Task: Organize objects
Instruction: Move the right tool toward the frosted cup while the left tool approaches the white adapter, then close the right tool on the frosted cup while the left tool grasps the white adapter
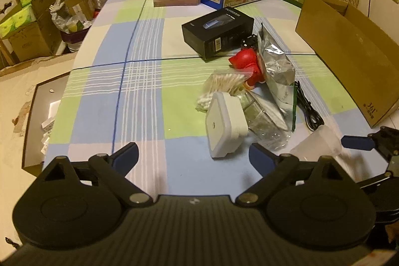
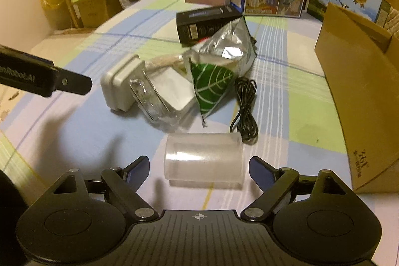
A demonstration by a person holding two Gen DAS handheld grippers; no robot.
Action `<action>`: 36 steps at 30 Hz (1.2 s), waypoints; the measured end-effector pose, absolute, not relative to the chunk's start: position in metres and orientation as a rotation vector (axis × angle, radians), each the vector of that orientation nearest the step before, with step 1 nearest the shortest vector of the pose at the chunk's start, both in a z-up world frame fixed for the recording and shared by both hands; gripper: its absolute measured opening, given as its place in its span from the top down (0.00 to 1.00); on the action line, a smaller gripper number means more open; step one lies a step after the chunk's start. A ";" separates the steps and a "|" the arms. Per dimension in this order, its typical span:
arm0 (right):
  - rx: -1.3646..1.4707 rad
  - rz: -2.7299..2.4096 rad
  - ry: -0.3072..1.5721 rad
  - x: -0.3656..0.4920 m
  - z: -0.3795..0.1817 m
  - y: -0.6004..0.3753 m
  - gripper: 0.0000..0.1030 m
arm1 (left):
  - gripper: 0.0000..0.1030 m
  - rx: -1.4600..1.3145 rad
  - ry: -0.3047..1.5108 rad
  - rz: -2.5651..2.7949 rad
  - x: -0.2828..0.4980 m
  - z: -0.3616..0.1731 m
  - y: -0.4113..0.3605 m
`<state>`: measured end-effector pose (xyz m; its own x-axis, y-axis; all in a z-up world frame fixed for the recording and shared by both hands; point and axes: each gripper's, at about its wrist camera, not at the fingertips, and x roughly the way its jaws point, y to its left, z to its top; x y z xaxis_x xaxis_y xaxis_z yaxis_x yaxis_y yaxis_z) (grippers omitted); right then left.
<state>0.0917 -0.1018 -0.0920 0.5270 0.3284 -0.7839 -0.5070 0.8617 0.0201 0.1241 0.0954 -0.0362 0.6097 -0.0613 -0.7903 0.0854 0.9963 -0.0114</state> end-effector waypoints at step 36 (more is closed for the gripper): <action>-0.241 0.461 0.872 0.101 -0.099 -0.110 0.33 | 0.78 0.184 0.901 -0.176 0.141 -0.060 0.061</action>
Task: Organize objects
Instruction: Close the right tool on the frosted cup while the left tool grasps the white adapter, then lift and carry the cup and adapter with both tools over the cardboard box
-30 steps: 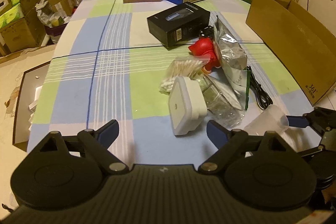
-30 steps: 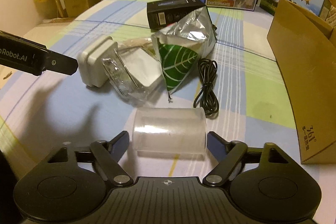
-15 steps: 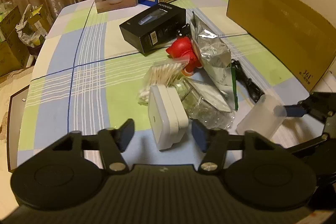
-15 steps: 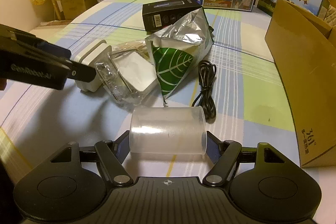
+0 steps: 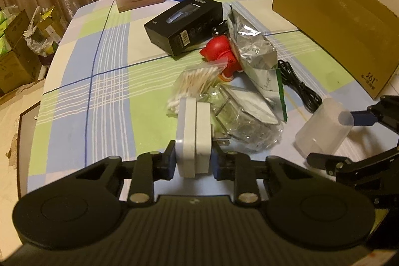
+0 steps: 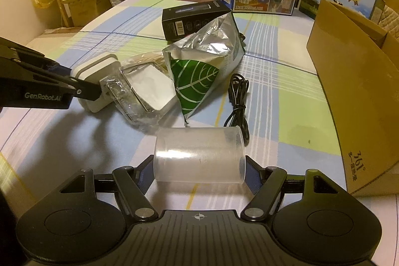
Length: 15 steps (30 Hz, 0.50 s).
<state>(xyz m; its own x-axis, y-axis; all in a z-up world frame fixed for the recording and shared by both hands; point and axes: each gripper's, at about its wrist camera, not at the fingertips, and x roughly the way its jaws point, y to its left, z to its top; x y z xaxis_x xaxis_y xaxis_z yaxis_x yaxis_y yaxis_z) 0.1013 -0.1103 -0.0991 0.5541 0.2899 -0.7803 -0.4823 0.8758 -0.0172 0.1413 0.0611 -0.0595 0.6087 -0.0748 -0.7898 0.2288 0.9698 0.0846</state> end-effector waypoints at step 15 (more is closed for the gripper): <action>-0.213 0.462 0.853 0.087 -0.081 -0.120 0.33 | 0.78 0.084 0.902 -0.128 0.109 -0.036 0.067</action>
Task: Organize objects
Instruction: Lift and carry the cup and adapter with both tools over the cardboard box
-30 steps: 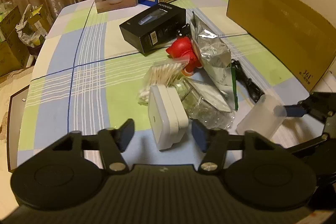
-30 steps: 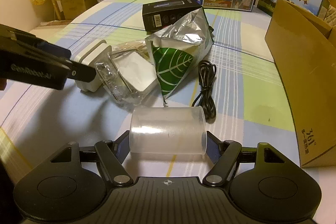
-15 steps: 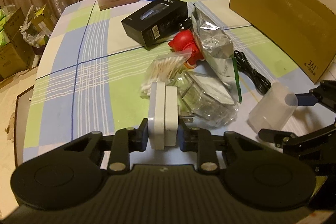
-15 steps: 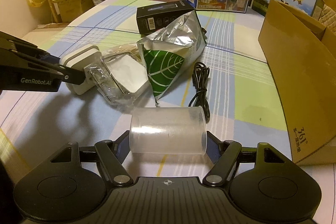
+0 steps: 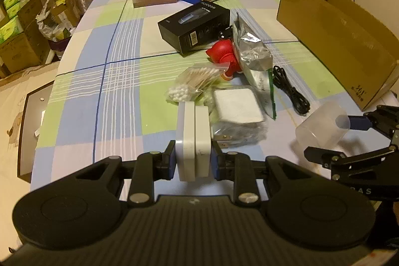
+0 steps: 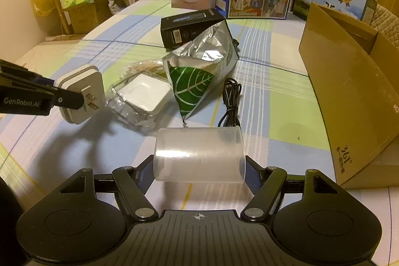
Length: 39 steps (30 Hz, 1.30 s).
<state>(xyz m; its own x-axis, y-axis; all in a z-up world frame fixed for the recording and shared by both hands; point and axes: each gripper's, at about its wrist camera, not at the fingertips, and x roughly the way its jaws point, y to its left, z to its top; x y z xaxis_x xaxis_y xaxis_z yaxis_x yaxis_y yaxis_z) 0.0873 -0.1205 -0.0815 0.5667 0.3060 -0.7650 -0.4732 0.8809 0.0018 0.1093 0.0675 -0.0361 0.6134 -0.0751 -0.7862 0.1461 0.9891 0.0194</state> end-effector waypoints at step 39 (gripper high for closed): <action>-0.070 0.163 0.616 0.120 0.055 -0.310 0.33 | 0.78 0.095 0.709 -0.430 0.148 0.091 -0.144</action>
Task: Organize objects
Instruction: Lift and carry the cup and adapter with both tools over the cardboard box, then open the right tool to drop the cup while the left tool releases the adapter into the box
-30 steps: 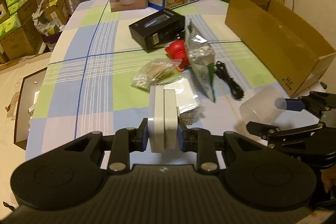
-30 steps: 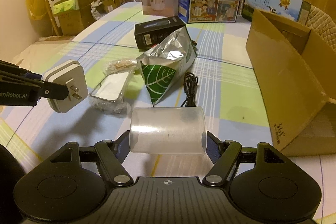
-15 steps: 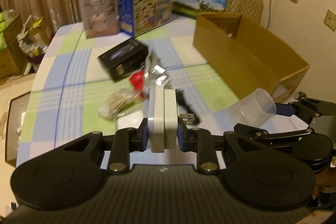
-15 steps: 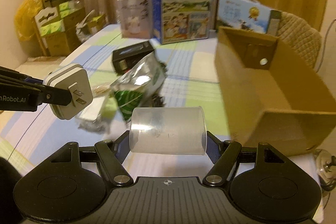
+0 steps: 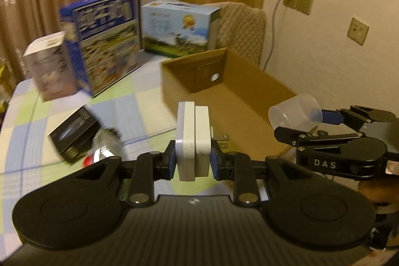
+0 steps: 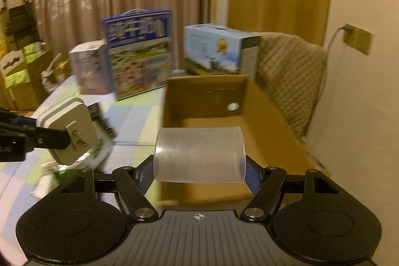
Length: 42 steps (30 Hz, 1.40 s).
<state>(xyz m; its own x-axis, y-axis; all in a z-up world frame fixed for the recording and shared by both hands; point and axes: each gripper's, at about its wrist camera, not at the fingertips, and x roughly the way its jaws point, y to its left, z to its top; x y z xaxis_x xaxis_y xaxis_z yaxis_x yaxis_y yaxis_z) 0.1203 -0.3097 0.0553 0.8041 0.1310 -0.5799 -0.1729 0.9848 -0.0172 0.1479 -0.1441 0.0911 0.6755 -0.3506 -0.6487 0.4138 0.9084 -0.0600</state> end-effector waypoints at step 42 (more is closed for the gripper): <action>0.090 0.094 0.621 0.157 0.057 -0.380 0.28 | 0.43 0.004 0.739 -0.279 0.153 0.067 -0.105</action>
<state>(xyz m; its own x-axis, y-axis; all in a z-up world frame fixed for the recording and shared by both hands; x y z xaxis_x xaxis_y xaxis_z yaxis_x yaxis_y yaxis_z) 0.1570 -0.3801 0.0569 0.8090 0.1148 -0.5765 -0.0608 0.9918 0.1122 0.1534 -0.1048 0.0675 0.7041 -0.2496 -0.6647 0.2526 0.9630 -0.0941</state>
